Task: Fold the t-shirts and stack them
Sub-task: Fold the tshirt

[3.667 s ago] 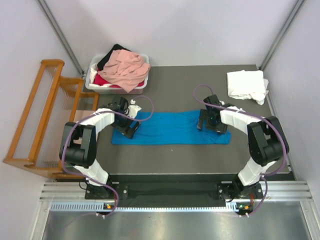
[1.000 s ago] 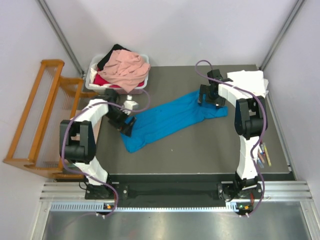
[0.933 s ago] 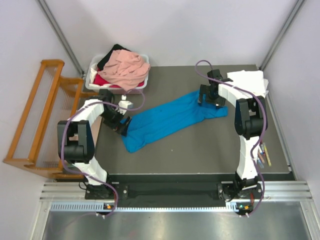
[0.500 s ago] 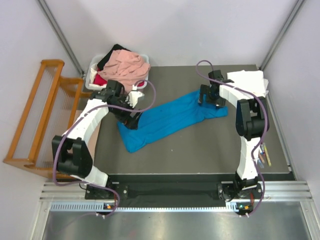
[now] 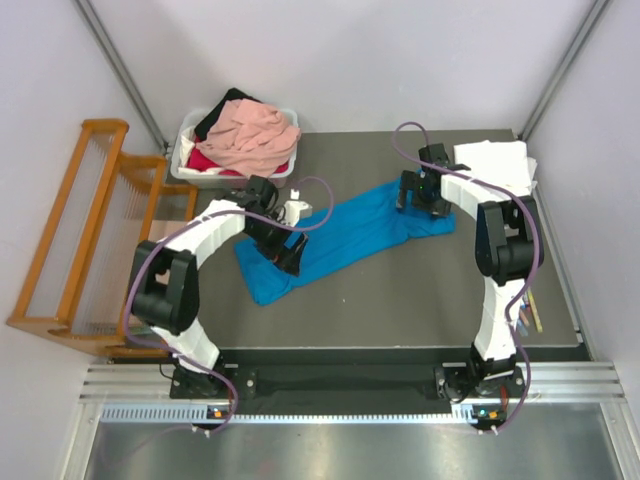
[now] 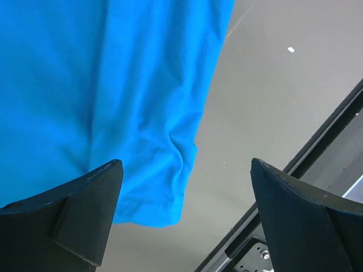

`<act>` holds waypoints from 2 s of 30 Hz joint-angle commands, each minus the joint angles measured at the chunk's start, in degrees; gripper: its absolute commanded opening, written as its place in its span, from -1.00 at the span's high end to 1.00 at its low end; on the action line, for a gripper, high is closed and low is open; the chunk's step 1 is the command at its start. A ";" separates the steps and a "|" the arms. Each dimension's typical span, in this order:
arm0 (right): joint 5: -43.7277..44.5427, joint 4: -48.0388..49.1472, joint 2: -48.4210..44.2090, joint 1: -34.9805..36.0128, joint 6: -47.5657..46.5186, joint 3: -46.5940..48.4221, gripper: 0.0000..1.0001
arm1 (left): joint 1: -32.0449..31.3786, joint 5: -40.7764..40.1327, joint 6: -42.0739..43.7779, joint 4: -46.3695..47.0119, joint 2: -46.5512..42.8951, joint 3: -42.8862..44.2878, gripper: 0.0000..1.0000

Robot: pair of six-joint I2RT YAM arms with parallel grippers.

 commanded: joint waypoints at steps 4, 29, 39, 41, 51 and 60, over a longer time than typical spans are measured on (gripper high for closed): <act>-1.95 1.41 -3.54 0.31 1.25 -0.39 -0.99 | 0.07 1.53 0.15 3.63 7.10 -0.74 -0.96; -2.30 -1.14 6.83 -0.13 1.16 12.71 -0.99 | 3.23 -20.88 3.75 6.81 5.43 -10.41 -0.96; -2.74 -1.75 12.80 -1.18 1.59 18.94 -1.00 | 3.14 -17.20 5.07 3.29 6.14 -8.74 -0.95; -4.76 -1.84 14.65 -1.53 1.68 21.04 -0.99 | 3.14 -16.41 5.42 2.85 6.14 -8.22 -0.95; -13.46 -0.43 21.68 -2.76 0.72 30.45 -0.99 | -2.20 -8.76 4.72 -0.75 8.33 -4.26 -0.95; -16.72 0.00 23.35 -4.61 2.56 32.40 -0.99 | -13.55 -2.08 3.40 -3.75 12.11 -3.90 -0.95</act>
